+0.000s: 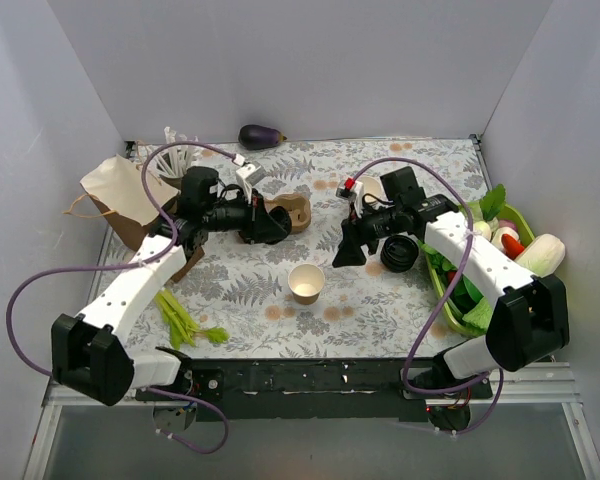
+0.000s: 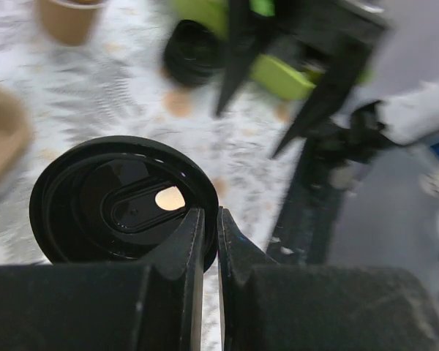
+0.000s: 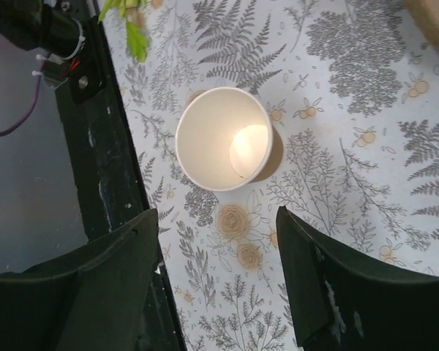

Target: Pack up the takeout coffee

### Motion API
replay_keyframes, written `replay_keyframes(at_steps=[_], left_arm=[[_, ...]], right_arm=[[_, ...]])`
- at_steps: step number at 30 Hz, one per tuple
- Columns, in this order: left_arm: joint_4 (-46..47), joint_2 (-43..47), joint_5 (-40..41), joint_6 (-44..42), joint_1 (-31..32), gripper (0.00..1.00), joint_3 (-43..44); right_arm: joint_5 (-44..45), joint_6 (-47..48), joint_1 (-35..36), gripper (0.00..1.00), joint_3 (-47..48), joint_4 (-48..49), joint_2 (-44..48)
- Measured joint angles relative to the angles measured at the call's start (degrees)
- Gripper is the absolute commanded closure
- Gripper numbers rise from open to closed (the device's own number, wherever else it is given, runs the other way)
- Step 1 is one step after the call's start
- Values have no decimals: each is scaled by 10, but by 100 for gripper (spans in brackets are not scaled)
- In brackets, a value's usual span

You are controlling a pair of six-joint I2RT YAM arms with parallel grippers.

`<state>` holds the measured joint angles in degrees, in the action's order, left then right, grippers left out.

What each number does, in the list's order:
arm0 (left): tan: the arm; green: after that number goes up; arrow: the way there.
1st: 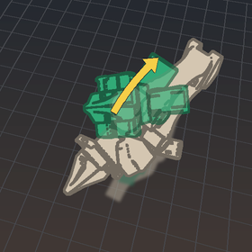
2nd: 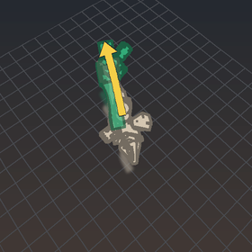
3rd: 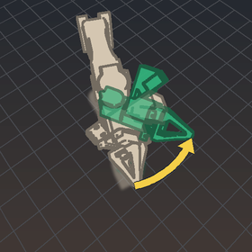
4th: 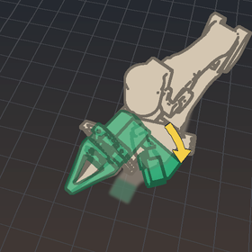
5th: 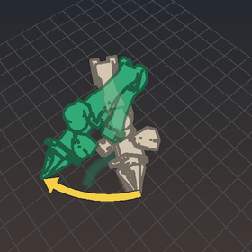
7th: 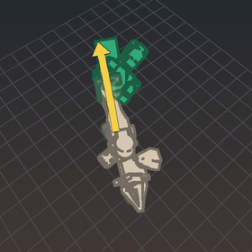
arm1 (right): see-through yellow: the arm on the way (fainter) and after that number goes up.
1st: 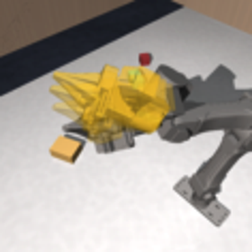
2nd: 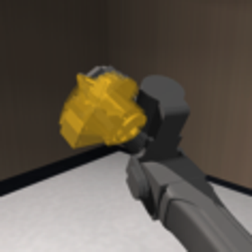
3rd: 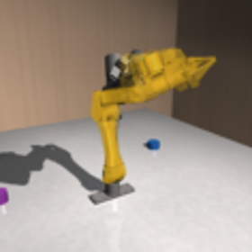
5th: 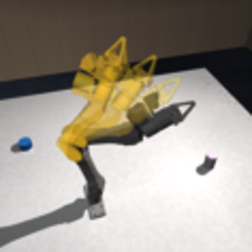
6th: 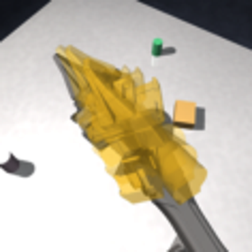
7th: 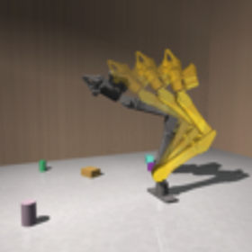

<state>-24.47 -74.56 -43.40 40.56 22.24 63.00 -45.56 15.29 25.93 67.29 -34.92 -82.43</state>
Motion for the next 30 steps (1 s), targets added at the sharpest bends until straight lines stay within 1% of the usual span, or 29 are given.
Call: replay_keyframes(at_steps=[2, 5, 6, 8, 10, 12, 17, 23, 27, 30], left_arm=[[73, 23, -80, 66, -5, 100, -33], [234, 5, -188, 209, -2, 100, -109], [294, -12, -210, 262, 0, 100, -137], [382, -49, -241, 355, 0, 100, -184], [451, -80, -264, 432, 0, 100, -208], [511, -95, -278, 487, 0, 100, -217], [616, -96, -294, 566, 0, 100, -229], [671, -103, -290, 614, 12, 100, -265], [704, -132, -282, 638, 25, 100, -270], [748, -162, -279, 665, 35, 100, -270]], right_arm=[[-25, 11, 0, 24, -6, -1, 0], [-55, 43, 0, 23, -7, -12, -4], [-63, 52, 0, 22, -7, -15, -7], [-78, 73, 0, 21, -6, -25, -17], [-89, 92, 0, 21, -4, -42, -29], [-94, 108, 0, 21, -4, -56, -39], [-106, 121, 0, 21, -4, -68, -52], [-120, 115, 0, 21, -4, -50, -67], [-121, 115, 0, 21, -3, -46, -89], [-121, 115, 0, 22, 0, -45, -99]])
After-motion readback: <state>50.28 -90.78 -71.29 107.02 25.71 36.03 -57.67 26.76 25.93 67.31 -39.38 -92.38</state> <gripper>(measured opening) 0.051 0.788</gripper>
